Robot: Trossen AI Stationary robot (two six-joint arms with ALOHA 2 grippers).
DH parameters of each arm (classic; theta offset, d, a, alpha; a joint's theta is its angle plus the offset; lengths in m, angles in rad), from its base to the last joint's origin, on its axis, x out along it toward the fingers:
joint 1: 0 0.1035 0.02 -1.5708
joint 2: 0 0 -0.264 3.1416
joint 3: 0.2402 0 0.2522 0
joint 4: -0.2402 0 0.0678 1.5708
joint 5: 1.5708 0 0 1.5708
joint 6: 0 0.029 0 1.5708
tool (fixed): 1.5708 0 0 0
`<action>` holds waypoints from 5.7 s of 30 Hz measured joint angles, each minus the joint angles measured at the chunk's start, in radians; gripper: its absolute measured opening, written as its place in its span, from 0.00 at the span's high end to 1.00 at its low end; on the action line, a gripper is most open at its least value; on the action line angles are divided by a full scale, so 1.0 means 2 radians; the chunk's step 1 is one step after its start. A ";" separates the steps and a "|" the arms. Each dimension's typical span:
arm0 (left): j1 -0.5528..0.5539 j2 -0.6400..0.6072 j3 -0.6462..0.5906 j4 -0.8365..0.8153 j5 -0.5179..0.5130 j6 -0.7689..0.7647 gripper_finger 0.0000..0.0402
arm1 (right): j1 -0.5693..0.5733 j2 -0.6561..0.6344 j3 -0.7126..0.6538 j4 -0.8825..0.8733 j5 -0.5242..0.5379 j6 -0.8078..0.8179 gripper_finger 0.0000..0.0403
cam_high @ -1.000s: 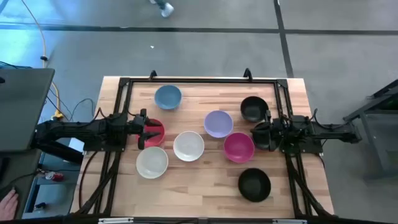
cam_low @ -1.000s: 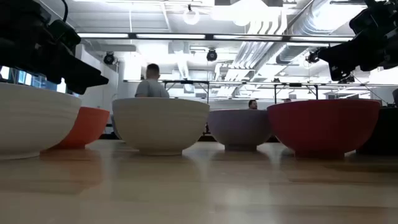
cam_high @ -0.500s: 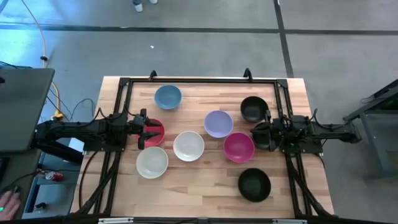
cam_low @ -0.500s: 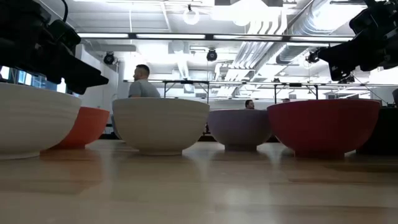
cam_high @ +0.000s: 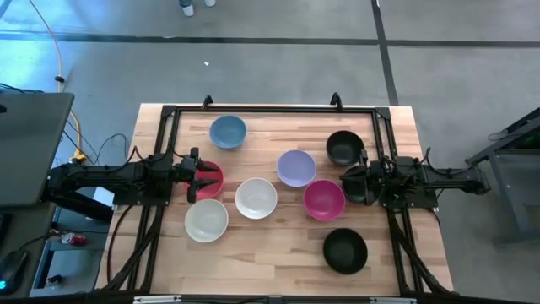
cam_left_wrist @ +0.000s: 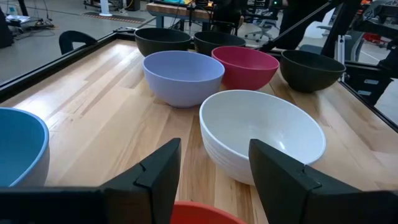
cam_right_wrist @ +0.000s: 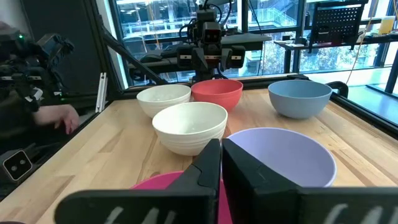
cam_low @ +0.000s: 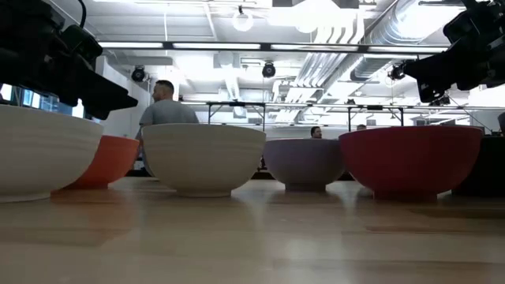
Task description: Nest bowls inside each other
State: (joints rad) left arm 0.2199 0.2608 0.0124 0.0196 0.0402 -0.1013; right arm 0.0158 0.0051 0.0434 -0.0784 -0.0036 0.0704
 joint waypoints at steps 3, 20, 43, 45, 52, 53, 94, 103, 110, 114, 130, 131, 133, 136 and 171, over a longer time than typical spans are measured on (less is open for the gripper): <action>0.000 0.000 0.000 0.000 0.000 0.000 0.55 | 0.000 0.000 0.000 0.000 0.000 0.000 0.98; 0.000 0.000 0.000 0.000 0.000 0.000 0.55 | 0.000 0.000 0.000 0.000 0.000 0.000 0.98; 0.000 0.000 0.000 0.042 -0.012 0.000 0.55 | 0.000 0.000 0.000 0.000 0.000 0.000 0.98; 0.000 0.000 0.000 0.042 -0.013 0.000 0.55 | 0.000 0.000 0.000 0.000 0.000 0.000 0.98; 0.000 0.000 0.000 0.042 -0.010 0.000 0.55 | 0.000 0.000 0.000 0.000 0.000 -0.012 0.98; 0.000 0.000 0.000 0.042 -0.009 0.000 0.55 | 0.000 0.000 0.000 0.000 0.000 -0.013 0.98; 0.000 0.000 0.000 0.037 -0.011 -0.053 0.55 | 0.000 0.000 0.000 0.001 0.006 -0.068 0.98; 0.000 0.000 0.000 0.037 -0.011 -0.053 0.55 | 0.000 0.000 0.000 0.001 0.006 -0.069 0.98; 0.000 0.000 0.000 0.037 -0.011 -0.053 0.55 | 0.000 0.000 0.000 0.001 0.006 -0.069 0.98; 0.000 0.000 0.000 0.037 -0.011 -0.053 0.55 | 0.000 0.000 0.000 0.001 0.006 -0.069 0.98; 0.000 0.000 0.000 0.037 -0.011 -0.053 0.55 | 0.000 0.000 0.000 0.001 0.006 -0.069 0.98; 0.000 0.000 0.000 0.037 -0.011 -0.053 0.55 | 0.000 0.000 0.000 0.001 0.006 -0.069 0.98; 0.000 0.000 0.000 0.038 -0.011 -0.053 0.55 | 0.000 0.000 0.000 0.001 0.006 -0.069 0.98; 0.000 0.000 0.000 0.038 -0.011 -0.053 0.55 | 0.000 0.000 0.000 0.001 0.006 -0.069 0.98; 0.000 0.000 0.000 0.053 -0.001 -0.052 0.55 | -0.002 0.000 0.000 0.006 0.030 0.054 0.98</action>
State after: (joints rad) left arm 0.2199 0.2609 0.0124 0.1252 0.0380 -0.2052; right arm 0.0113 0.0052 0.0433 -0.0659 0.0573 0.1791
